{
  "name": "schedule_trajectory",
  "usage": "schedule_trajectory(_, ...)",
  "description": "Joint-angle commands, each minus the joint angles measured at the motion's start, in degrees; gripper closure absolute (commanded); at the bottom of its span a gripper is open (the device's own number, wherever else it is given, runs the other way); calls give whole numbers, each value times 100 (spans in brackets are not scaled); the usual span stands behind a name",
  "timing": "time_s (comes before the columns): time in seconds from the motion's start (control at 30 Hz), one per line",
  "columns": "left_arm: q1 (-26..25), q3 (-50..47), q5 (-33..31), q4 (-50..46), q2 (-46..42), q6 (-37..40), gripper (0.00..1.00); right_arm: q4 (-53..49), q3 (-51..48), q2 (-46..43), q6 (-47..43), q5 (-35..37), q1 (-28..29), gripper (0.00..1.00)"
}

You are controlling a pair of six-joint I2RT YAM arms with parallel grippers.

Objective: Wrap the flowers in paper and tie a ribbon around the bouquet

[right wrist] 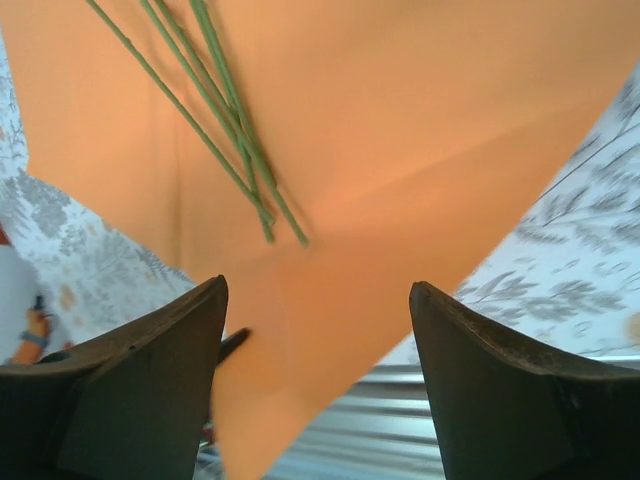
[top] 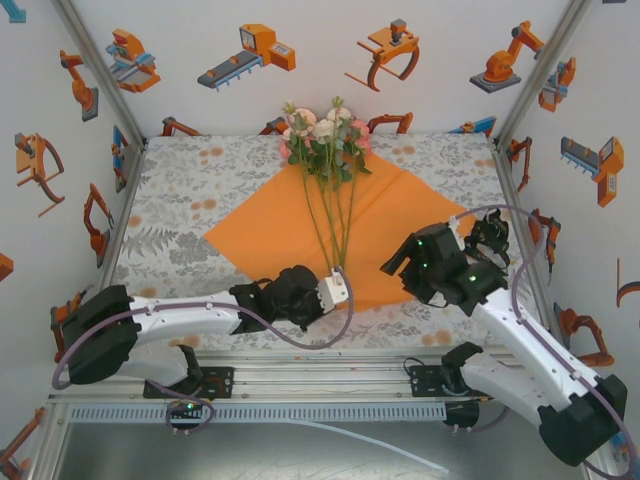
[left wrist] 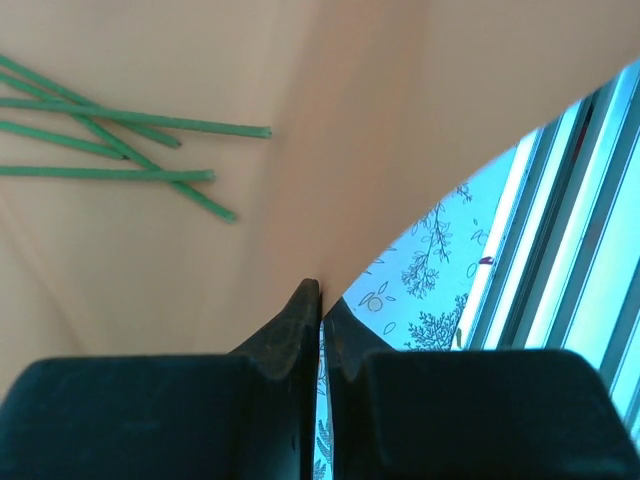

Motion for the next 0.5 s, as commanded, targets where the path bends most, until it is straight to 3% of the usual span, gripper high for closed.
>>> schedule_trajectory(0.0, 261, 134, 360, 129, -303, -654, 92, -159, 261, -326, -2115, 878, 28, 33)
schedule_trajectory(0.1, 423, 94, 520, 225, -297, -781, 97, 413, 113, -505, -3957, 425, 28, 32)
schedule_trajectory(0.2, 503, 98, 594, 269, -163, -781, 99, 463, 32, -536, -5748, -842, 28, 24)
schedule_trajectory(0.3, 582, 100, 543, 396, -78, -867, 99, 90, 90, -372, -7351, -2266, 35, 24)
schedule_trajectory(0.37, 643, 104, 526, 513, -32, -941, 99, 73, 14, -244, -7970, -2760, 37, 22)
schedule_trajectory(0.47, 723, 199, 550, 548, 70, -977, 99, 392, -98, 25, -8341, -2917, 35, 21)
